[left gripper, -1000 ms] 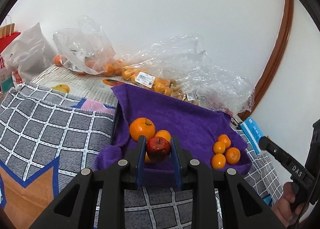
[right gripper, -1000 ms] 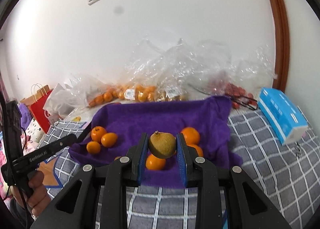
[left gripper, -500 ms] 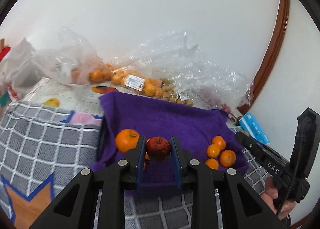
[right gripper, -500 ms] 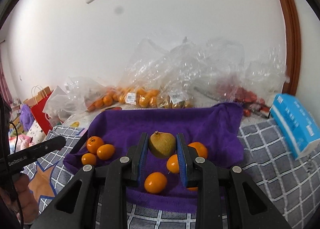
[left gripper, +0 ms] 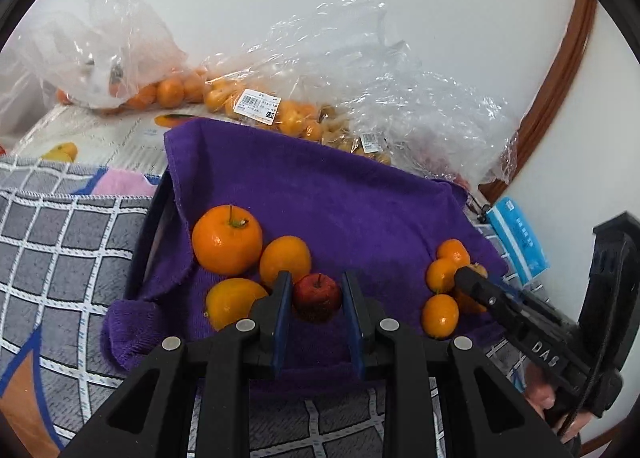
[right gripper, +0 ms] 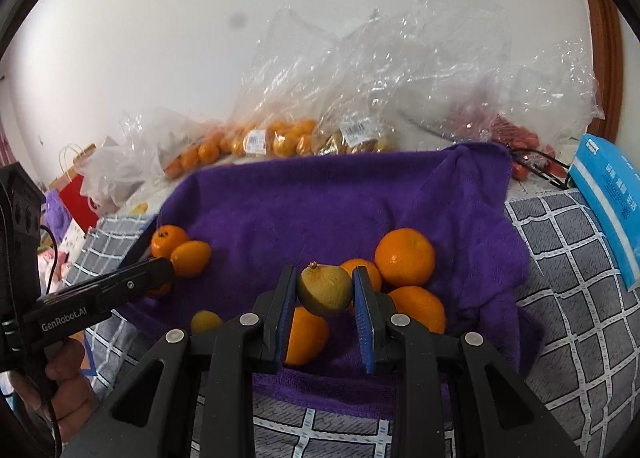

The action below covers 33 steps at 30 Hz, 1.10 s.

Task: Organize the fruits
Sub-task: 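Lower the pear and apple onto the towel and open both tools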

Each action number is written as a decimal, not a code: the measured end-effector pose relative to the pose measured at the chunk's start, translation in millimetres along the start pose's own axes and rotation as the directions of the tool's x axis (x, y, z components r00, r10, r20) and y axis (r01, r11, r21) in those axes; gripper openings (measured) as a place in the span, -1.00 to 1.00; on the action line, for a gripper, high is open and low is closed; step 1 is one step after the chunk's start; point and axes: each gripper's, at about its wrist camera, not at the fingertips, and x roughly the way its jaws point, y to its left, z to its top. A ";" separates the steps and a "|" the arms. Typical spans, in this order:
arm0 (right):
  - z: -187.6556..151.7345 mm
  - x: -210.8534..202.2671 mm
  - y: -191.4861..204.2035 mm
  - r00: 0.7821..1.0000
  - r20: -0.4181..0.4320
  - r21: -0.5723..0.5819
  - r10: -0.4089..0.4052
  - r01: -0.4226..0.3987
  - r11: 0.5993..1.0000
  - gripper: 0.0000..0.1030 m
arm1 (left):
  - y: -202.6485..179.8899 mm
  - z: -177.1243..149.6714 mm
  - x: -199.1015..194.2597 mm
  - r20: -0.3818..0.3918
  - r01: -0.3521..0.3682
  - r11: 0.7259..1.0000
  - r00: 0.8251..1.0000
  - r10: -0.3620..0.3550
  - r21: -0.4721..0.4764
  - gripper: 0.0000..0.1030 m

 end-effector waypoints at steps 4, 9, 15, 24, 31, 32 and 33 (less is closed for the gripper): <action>-0.3 3.6 -3.4 1.000 -0.010 0.014 -0.003 0.003 1.000 -0.46 | -1.6 -0.9 1.2 0.000 -0.001 1.000 1.000 0.001 0.010 -0.54; -2.1 9.2 -5.0 1.000 -0.028 0.025 -0.008 0.009 1.000 -0.45 | -2.7 -1.9 5.2 -0.005 -0.011 1.000 1.000 0.011 0.019 -0.54; -2.3 8.3 -3.6 1.000 -0.022 0.017 -0.014 0.014 1.000 -0.44 | -1.8 -0.7 6.8 -0.002 -0.020 1.000 1.000 0.020 0.020 -0.54; -3.0 4.4 -3.9 0.999 -0.003 0.021 -0.035 0.035 0.999 -0.43 | -3.3 -1.3 8.3 0.001 -0.045 0.998 0.999 0.045 0.033 -0.54; -3.9 -2.9 1.6 0.997 0.027 -0.005 -0.077 0.077 0.997 -0.27 | -9.7 -2.8 -0.3 0.036 -0.063 0.996 0.998 0.060 0.067 -0.32; -4.0 -3.4 2.7 0.996 0.030 -0.010 -0.085 0.086 0.996 -0.26 | -10.2 -2.7 -0.8 0.035 -0.060 0.996 0.998 0.058 0.068 -0.32; -4.2 -3.8 3.7 0.995 0.033 -0.015 -0.093 0.093 0.996 -0.26 | -10.3 -2.5 -1.2 0.034 -0.059 0.996 0.998 0.057 0.068 -0.32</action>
